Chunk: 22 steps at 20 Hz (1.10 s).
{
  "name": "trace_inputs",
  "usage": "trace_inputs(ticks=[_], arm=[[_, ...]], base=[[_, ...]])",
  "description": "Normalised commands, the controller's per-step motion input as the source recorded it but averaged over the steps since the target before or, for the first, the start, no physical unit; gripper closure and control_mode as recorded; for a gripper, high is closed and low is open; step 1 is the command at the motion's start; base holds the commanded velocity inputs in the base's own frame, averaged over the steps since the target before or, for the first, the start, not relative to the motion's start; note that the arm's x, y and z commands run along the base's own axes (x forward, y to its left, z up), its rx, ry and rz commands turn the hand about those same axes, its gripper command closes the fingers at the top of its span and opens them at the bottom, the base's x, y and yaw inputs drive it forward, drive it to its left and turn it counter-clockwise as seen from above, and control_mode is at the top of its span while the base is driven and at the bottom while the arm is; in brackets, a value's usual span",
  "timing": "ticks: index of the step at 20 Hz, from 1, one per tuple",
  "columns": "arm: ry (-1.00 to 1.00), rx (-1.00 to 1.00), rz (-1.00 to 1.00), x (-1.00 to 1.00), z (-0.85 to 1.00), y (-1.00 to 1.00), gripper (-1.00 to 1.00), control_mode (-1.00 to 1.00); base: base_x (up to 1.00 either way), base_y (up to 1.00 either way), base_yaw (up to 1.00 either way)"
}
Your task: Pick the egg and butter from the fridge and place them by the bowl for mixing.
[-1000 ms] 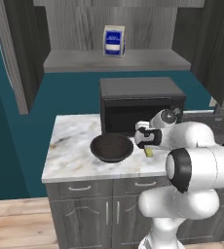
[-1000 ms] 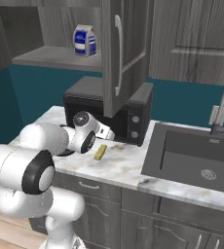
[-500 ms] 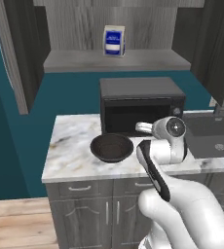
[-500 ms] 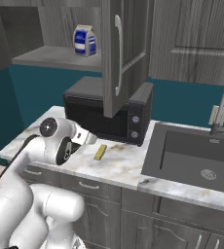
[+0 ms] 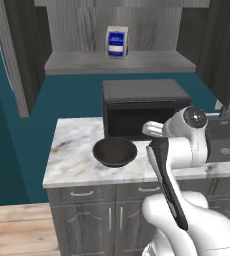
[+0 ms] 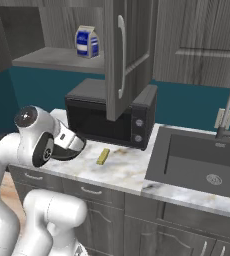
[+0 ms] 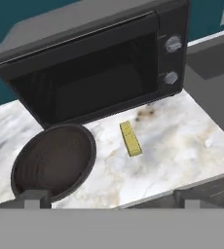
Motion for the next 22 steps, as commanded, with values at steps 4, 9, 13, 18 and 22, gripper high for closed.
trace_inputs(ticks=[4,9,13,18,22], arm=[[0.45,0.00,0.04,-1.00,0.70,0.40,-1.00,-1.00],[0.13,-0.10,0.01,-1.00,0.36,0.51,-1.00,-1.00],[-0.30,-0.17,0.04,-0.55,0.30,0.36,-1.00,-1.00],[0.00,0.00,0.00,-0.30,-0.11,0.06,-1.00,1.00],[0.00,0.00,0.00,0.00,0.00,0.00,-1.00,1.00]], base=[[0.00,0.00,0.00],[0.00,0.00,0.00],[0.00,0.00,0.00],[-0.40,0.15,-0.02],[-0.89,0.19,-0.69]])
